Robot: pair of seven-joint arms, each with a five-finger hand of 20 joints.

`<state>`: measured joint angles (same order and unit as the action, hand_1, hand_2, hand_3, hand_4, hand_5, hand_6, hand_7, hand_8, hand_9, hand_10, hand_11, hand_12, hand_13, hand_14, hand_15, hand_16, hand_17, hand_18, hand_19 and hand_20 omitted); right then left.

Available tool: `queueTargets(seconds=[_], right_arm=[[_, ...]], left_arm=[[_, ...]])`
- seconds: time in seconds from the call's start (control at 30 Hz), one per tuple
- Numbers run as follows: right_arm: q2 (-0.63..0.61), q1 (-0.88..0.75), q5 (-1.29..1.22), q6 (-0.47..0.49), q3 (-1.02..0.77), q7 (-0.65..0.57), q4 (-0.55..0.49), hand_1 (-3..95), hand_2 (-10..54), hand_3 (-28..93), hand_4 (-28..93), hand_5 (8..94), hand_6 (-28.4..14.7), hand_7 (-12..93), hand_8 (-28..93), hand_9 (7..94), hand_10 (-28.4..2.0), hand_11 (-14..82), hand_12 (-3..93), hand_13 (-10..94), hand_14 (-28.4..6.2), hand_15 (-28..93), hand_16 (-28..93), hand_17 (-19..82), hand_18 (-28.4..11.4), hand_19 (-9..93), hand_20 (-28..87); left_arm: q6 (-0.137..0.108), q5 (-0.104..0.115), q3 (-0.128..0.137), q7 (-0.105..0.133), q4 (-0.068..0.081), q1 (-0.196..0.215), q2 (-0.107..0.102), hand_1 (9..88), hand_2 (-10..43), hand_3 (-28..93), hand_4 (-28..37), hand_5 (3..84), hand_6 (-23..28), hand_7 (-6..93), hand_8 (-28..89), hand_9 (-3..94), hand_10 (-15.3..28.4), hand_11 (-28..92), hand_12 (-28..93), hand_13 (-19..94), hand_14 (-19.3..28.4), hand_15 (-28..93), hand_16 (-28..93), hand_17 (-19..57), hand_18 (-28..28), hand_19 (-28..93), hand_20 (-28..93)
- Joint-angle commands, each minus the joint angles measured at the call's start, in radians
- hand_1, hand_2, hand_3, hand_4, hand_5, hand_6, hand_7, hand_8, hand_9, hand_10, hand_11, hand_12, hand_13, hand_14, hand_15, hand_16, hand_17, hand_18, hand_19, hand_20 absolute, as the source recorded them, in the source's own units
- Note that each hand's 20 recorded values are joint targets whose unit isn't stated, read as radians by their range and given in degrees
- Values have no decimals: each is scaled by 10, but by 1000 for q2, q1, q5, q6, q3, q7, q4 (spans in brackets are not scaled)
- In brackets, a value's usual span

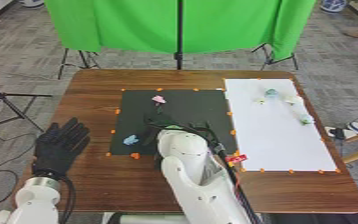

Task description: Arrange flowers

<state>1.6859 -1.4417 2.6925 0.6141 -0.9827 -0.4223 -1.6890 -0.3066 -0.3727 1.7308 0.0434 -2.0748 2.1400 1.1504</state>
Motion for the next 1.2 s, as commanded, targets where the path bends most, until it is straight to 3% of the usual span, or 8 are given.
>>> queueTargets(seconds=[0.03,0.43,0.8,1.2], right_arm=[[-28,-51,-29,70,28,8,-45,350,91,675,-205,698,-152,77,-113,611,-262,140,160,510,-236,640,230,281,-284,836,437],[-47,-86,-65,100,69,21,-121,344,95,666,-199,695,-148,78,-113,614,-261,139,162,513,-237,634,236,281,-284,835,438],[-38,-86,-46,95,67,34,-111,342,97,664,-198,689,-147,76,-111,606,-259,137,163,512,-237,635,237,279,-284,834,439],[-49,-72,-71,35,58,18,-129,340,84,677,-197,672,-74,95,-99,590,-257,139,162,506,-241,642,236,278,-284,834,437]], left_arm=[[-1,-1,0,-7,6,16,7,279,163,722,-283,469,103,125,-85,402,151,222,131,288,155,438,-63,-46,146,339,165],[-4,1,0,-3,3,20,9,278,163,723,-283,469,104,124,-85,402,151,223,130,290,157,440,-63,-46,146,339,165],[-9,0,-1,-1,5,18,8,280,163,721,-283,469,103,124,-85,401,150,223,130,290,158,441,-64,-46,146,339,165],[-9,0,6,2,-1,32,12,279,164,721,-283,469,103,125,-85,401,151,223,130,292,157,440,-64,-46,146,339,165]])
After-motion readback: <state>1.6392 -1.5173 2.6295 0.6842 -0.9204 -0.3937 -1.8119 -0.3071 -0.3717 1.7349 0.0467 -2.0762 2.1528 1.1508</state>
